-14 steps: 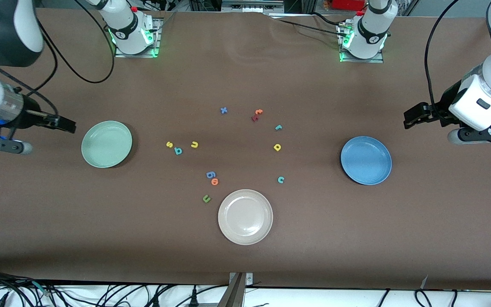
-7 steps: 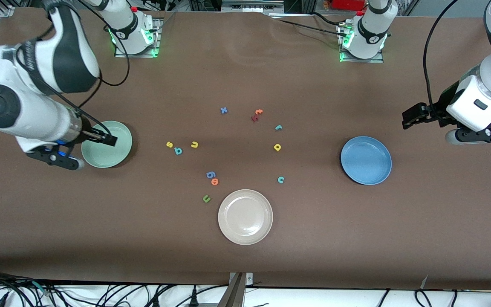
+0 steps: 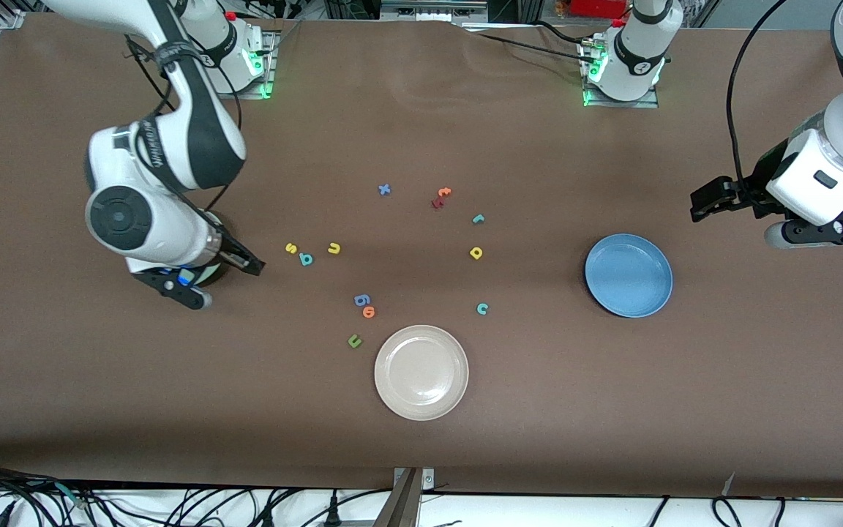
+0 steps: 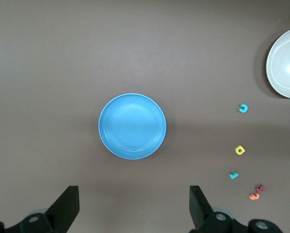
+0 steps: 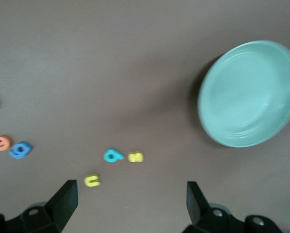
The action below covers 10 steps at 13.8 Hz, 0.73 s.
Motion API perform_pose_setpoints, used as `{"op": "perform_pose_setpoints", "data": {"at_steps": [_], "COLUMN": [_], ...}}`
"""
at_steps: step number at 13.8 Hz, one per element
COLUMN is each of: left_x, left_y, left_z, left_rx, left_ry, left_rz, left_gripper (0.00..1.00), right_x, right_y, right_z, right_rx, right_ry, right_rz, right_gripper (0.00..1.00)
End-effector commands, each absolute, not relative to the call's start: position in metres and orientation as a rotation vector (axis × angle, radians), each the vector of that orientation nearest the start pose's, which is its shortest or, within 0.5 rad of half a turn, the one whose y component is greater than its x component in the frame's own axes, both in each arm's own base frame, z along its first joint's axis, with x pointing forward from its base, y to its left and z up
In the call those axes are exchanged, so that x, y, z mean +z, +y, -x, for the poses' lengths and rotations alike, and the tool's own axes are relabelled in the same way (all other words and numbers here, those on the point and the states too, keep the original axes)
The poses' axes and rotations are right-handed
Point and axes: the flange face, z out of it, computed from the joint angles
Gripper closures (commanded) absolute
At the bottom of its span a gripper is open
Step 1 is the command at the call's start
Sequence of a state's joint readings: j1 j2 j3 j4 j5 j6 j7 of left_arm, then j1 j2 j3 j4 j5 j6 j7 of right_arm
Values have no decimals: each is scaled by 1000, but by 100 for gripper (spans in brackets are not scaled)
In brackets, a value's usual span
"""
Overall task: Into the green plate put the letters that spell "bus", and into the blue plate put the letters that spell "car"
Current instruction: 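Reach the right gripper down and grasp the yellow letter u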
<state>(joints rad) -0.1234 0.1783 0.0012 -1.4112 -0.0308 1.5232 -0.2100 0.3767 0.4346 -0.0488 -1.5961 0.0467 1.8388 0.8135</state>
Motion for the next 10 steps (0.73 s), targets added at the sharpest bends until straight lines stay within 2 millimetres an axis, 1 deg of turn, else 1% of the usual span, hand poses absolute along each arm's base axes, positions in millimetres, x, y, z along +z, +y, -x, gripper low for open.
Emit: {"op": "perform_pose_setpoints", "data": {"at_steps": [1,2,3,4,6,8,10], "left_x": [598,598,598,598,598,598,598], "left_y": [-80,-80,-80,-80,-81,-81,-86], "left_z": [-602,-602,-602,-602,-602,-602,-601], "left_rx": [91,91,89,91,91,89,89], "left_ry": [-142,-142,-144,-151,-151,-151,-137], "left_rz": [3131,3131,3131,3130,3130,3130,3131], "left_gripper": [0,0,0,0,0,0,0], "right_x": [332,316,299,284,251,231,213], "right_y": [263,282,295,301,300,301,296], "right_z": [-596,-587,-578,-569,-552,-537,-526], "right_rx": [256,242,225,198,154,124,79], "right_ry": [747,703,668,646,629,605,585], "right_rz": [3114,3118,3123,3122,3108,3096,3081], "right_gripper": [1,1,1,1,1,2,2]}}
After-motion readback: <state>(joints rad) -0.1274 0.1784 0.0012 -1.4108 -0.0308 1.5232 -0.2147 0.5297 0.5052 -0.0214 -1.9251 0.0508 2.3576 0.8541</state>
